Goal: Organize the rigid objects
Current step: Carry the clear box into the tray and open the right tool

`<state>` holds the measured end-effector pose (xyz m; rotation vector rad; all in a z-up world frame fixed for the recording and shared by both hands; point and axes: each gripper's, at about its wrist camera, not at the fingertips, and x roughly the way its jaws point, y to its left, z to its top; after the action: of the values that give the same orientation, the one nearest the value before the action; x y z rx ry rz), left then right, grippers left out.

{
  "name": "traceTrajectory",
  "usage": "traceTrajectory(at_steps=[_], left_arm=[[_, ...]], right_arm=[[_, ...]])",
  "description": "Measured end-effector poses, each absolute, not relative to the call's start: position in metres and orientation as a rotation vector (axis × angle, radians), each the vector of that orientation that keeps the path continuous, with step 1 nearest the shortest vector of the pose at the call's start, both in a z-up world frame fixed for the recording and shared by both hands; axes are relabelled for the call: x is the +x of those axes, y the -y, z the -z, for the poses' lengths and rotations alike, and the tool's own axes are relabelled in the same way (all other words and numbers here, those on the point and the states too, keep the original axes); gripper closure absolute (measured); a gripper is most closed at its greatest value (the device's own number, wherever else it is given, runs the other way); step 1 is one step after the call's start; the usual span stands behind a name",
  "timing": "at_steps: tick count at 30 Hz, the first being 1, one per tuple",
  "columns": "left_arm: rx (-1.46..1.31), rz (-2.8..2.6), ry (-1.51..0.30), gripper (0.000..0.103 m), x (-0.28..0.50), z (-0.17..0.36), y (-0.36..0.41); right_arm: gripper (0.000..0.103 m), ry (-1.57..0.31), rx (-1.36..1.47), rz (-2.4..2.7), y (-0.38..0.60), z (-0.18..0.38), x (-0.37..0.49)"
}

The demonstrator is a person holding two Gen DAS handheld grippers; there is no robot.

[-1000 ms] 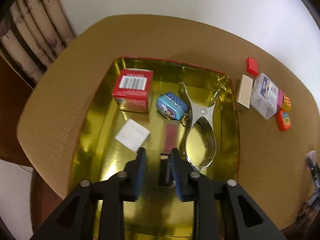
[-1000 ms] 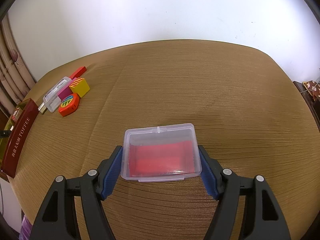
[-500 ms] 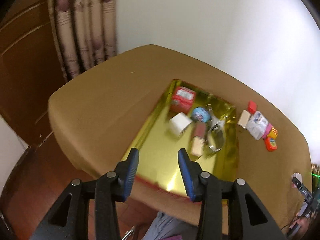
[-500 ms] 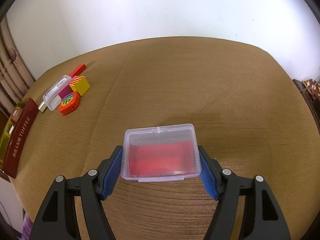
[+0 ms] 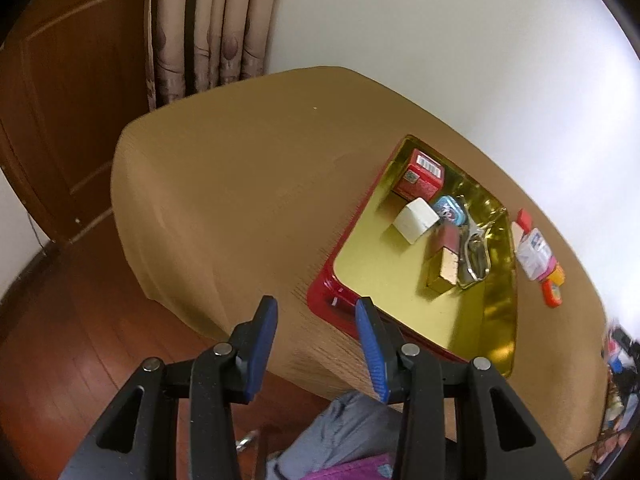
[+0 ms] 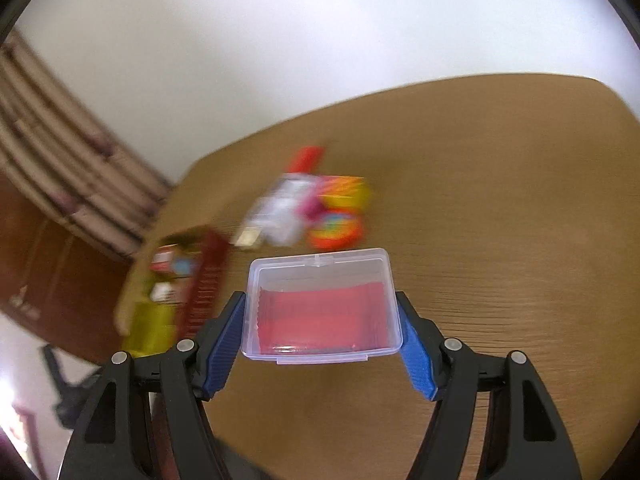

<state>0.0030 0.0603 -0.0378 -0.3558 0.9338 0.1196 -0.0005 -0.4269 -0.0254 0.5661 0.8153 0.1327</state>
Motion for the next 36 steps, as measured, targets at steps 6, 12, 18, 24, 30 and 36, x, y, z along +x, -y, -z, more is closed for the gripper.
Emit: traceTrajectory(at_steps=[6,12,18,24,30,36], left_arm=[[-0.364,-0.053,-0.916,0.061,-0.001,0.034,-0.052],[-0.361,-0.024,-0.935,0.061,0.002,0.036,-0.049],[-0.413,-0.006,-0.958,0.061,0.007,0.045,-0.054],[-0.466,0.005,-0.961,0.061,0.009,0.05,-0.058],[-0.412,-0.02,-0.931,0.061,0.006,0.046,-0.053],[-0.357,-0.032,-0.911,0.061,0.005,0.04,-0.048]], right_arm=[[0.035,-0.865,0.553,-0.318,0.329,0.003,0.059],[0.035,-0.969,0.519,-0.358,0.24,0.022,0.125],[0.035,-0.991,0.39,-0.265,0.194,0.037,0.172],[0.035,-0.993,0.35,-0.226,0.19,0.047,0.19],[0.033,-1.008,0.37,-0.208,0.185,0.06,0.199],[0.021,-0.933,0.376,-0.212,0.196,0.046,0.182]])
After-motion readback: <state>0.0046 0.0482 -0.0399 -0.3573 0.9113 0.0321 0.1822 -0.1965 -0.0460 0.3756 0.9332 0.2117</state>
